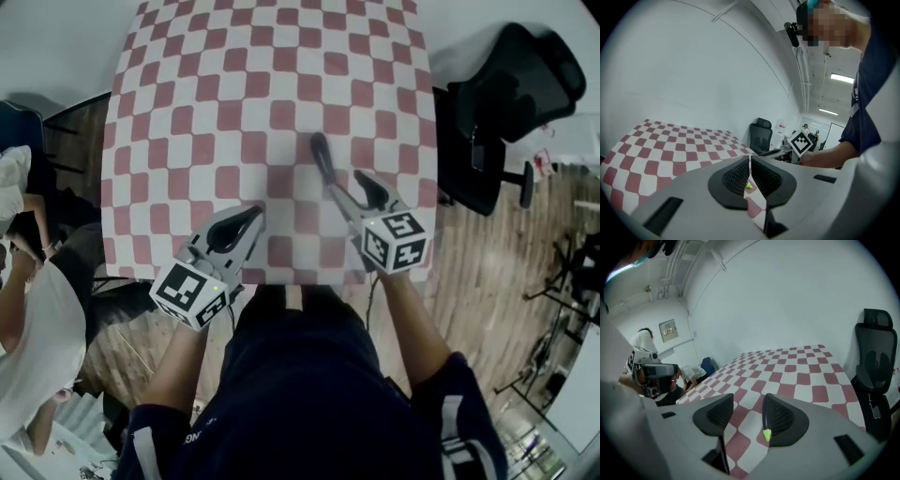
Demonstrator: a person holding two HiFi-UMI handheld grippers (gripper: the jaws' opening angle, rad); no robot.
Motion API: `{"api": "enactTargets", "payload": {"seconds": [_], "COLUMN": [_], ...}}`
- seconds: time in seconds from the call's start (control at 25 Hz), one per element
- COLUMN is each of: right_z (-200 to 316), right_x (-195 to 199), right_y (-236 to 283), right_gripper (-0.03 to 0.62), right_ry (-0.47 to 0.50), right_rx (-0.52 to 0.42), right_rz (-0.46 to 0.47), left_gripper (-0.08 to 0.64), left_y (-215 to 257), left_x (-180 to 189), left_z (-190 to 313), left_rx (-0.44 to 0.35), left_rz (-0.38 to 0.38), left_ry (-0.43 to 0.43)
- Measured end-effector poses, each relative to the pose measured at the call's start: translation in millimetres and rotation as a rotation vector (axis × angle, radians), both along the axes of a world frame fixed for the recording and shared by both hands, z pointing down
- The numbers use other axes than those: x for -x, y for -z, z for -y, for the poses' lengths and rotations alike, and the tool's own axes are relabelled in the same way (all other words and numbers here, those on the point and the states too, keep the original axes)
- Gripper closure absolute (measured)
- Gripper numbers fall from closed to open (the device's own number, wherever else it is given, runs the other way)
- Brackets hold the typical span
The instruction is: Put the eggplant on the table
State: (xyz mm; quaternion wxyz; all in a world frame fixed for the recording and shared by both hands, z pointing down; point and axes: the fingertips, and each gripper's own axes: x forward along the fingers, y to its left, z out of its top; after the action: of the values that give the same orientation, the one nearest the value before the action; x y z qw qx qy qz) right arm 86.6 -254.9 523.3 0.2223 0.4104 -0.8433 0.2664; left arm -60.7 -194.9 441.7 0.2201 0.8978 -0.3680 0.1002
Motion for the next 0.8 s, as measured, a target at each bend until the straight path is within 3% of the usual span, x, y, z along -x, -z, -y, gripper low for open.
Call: {"api": "enactTargets", "payload": {"seconds": [0.44, 0.8], "right_z": [-30, -56], "right_x": [13, 17], "right_y": [113, 157], "right_gripper": [0.537, 0.572], "right_ry": [0.039, 0.054], "right_rx": [-0.152, -0.198], "right_rz": [0.165, 0.253], "left_gripper": [0.525, 0.525], "left_y": [48, 62], "left_x": [1, 3], "left_z": [-11, -22], "left_rx": [-0.104, -0.128], "left_rz": [-0.005, -0.009], "left_ry": [-0.009, -0.012]}}
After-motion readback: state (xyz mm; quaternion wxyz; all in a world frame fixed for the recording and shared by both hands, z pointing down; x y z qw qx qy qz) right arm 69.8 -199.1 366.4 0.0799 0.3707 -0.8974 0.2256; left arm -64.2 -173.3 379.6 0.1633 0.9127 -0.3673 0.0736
